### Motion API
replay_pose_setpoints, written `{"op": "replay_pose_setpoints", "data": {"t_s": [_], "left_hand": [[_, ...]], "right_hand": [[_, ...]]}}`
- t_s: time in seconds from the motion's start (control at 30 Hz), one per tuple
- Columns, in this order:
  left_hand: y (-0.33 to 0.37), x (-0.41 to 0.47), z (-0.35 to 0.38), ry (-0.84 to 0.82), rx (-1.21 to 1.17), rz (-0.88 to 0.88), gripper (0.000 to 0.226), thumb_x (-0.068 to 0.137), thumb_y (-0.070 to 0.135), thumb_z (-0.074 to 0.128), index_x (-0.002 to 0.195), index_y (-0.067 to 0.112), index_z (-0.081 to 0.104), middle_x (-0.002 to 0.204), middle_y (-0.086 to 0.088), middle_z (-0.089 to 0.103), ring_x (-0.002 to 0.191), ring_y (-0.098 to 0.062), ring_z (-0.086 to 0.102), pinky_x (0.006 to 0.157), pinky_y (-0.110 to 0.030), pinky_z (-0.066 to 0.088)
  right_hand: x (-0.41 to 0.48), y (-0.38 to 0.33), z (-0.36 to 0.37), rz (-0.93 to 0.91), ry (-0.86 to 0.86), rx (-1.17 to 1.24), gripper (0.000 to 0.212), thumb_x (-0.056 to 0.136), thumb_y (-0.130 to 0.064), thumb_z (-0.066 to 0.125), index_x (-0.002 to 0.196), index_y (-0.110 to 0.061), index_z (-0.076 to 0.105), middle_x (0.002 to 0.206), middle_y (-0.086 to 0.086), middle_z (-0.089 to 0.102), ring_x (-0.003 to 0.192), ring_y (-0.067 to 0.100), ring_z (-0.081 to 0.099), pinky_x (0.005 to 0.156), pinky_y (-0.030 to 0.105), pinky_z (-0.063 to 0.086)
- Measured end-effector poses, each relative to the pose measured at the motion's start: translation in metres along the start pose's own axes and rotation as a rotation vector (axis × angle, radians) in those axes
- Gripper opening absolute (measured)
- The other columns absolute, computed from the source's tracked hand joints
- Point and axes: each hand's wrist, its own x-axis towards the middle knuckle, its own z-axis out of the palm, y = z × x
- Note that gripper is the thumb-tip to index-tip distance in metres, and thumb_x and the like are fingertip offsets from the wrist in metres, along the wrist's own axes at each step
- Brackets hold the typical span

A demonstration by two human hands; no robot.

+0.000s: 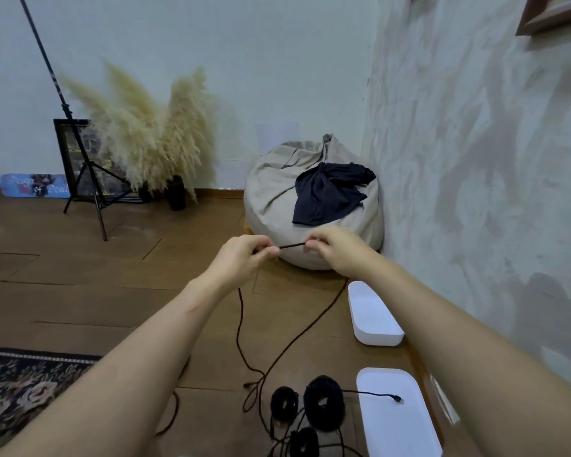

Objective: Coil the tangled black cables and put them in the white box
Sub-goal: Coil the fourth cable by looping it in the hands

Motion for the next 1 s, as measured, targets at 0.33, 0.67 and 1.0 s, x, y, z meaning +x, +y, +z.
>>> {"op": "replay_pose_setpoints", "data": {"t_s": [0.33, 0.67, 1.0], "left_hand": [[0.004, 0.004, 0.003, 0.026, -0.018, 0.000, 0.019, 0.098, 0.047, 0.064, 0.087, 0.034, 0.073, 0.079, 0.012, 0.069, 0.078, -0.007, 0.060, 0.069, -0.027, 0.046], [-0.013, -0.006, -0.009, 0.019, -0.012, -0.101, 0.020, 0.101, 0.044, 0.060, 0.092, 0.033, 0.073, 0.074, 0.008, 0.063, 0.072, -0.011, 0.056, 0.063, -0.031, 0.044], [-0.015, -0.007, -0.010, 0.043, -0.032, -0.123, 0.019, 0.102, 0.041, 0.059, 0.089, 0.036, 0.072, 0.076, 0.012, 0.065, 0.075, -0.007, 0.058, 0.065, -0.027, 0.042]], "right_hand": [[0.000, -0.003, 0.003, 0.004, -0.098, 0.047, 0.015, 0.101, -0.042, 0.059, 0.106, -0.030, 0.066, 0.092, -0.004, 0.066, 0.085, 0.014, 0.059, 0.072, 0.031, 0.044], [-0.012, 0.025, -0.013, 0.145, -0.118, 0.101, 0.028, 0.100, -0.044, 0.059, 0.117, -0.023, 0.065, 0.099, -0.008, 0.066, 0.094, 0.013, 0.062, 0.079, 0.030, 0.047], [-0.009, 0.021, -0.023, 0.108, 0.059, -0.063, 0.017, 0.104, -0.034, 0.054, 0.096, -0.029, 0.068, 0.084, -0.011, 0.064, 0.081, 0.015, 0.058, 0.061, 0.027, 0.037]]}}
